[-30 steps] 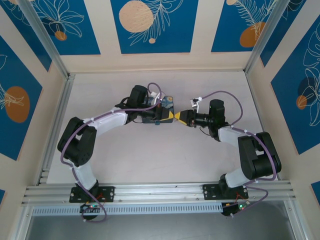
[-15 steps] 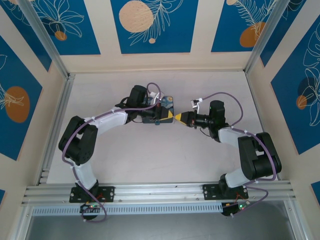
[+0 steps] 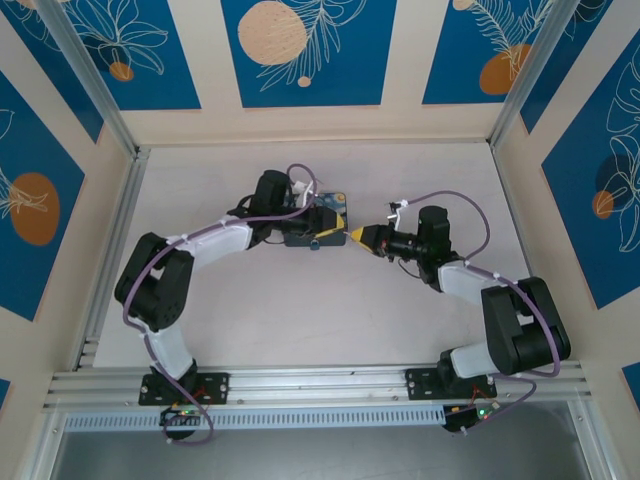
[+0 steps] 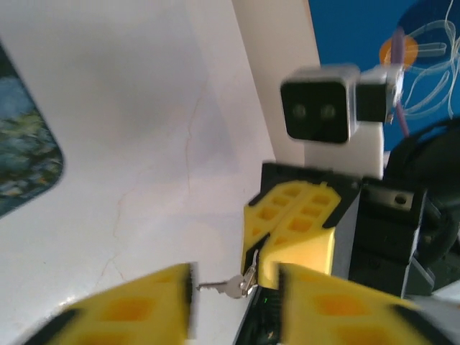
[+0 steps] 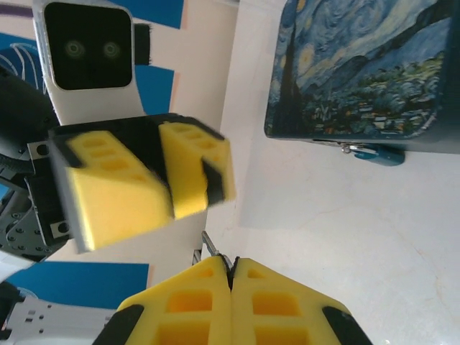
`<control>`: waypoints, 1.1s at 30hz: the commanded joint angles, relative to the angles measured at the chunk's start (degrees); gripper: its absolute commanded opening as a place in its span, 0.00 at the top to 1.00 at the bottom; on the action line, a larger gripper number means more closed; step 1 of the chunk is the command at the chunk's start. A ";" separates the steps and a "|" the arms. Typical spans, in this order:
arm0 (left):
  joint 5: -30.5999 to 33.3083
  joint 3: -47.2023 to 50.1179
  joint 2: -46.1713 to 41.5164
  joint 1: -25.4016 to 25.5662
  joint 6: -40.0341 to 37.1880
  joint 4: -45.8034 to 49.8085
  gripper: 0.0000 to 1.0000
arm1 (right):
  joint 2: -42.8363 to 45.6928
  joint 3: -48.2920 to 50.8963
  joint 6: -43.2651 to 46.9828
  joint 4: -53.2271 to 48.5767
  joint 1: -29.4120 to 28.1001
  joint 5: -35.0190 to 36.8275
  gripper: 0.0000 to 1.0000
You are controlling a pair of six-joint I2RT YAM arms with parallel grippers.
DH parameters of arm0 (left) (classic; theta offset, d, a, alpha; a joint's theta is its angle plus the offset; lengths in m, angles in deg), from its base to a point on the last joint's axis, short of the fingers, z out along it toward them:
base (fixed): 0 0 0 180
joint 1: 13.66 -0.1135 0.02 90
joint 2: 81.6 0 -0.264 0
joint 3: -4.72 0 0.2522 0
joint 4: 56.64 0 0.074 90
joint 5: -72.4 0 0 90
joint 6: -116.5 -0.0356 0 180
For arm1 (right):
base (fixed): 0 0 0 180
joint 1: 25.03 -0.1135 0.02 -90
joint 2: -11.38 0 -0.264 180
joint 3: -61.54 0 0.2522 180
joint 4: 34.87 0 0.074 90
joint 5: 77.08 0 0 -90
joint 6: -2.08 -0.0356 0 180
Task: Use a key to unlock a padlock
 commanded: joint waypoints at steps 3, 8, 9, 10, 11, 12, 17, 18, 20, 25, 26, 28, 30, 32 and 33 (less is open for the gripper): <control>6.83 5.73 -7.68 -2.79 2.69 -3.51 0.18 | 2.74 -0.03 -0.08 -6.02 -0.17 4.92 1.00; 17.63 7.78 -13.04 -2.51 -3.59 11.62 0.06 | 2.02 -3.96 0.20 -12.89 -0.08 8.75 1.00; 21.11 7.36 -13.32 -2.22 -4.79 15.90 0.05 | 1.59 -5.06 0.08 -14.33 -0.27 9.67 1.00; 25.14 7.10 -13.66 -1.76 -5.92 20.30 0.04 | 1.14 -6.23 -0.24 -15.24 -0.47 10.52 1.00; 28.11 7.87 -14.03 -1.43 -6.59 22.40 0.04 | 0.27 -7.32 -0.61 -15.64 -0.60 11.03 1.00; 29.98 8.74 -14.53 -1.20 -6.62 23.19 0.03 | -0.42 -8.49 -1.17 -16.04 -0.72 11.48 1.00; 29.56 13.00 -13.74 -0.57 -9.24 22.06 0.06 | -6.82 -16.22 -3.57 -18.45 -2.33 12.64 1.00; 28.84 14.03 -13.05 -0.01 -10.15 20.00 0.08 | -8.51 -17.95 -3.85 -19.07 -2.78 12.92 1.00; 28.24 15.34 -11.73 1.24 -12.20 16.65 0.10 | -11.34 -20.82 -4.34 -20.10 -3.62 13.56 1.00; 29.46 15.54 -8.72 4.19 -17.16 11.89 0.11 | -17.20 -25.70 -5.90 -19.94 -4.95 13.66 1.00; 29.67 15.55 -8.19 4.40 -17.55 11.07 0.11 | -18.01 -26.39 -5.91 -19.97 -5.16 13.46 1.00; 30.71 15.84 -7.06 4.51 -18.06 8.88 0.11 | -19.36 -27.42 -5.91 -20.15 -5.62 13.61 1.00; 31.65 16.04 -5.87 4.59 -18.54 6.81 0.12 | -20.32 -28.14 -5.82 -20.50 -5.94 13.94 1.00; 32.56 16.01 -4.32 4.69 -19.17 5.00 0.12 | -21.22 -28.56 -5.99 -20.54 -5.94 14.14 1.00; 33.08 15.90 -3.56 4.68 -19.57 4.07 0.12 | -21.80 -28.69 -6.16 -20.36 -5.92 14.06 1.00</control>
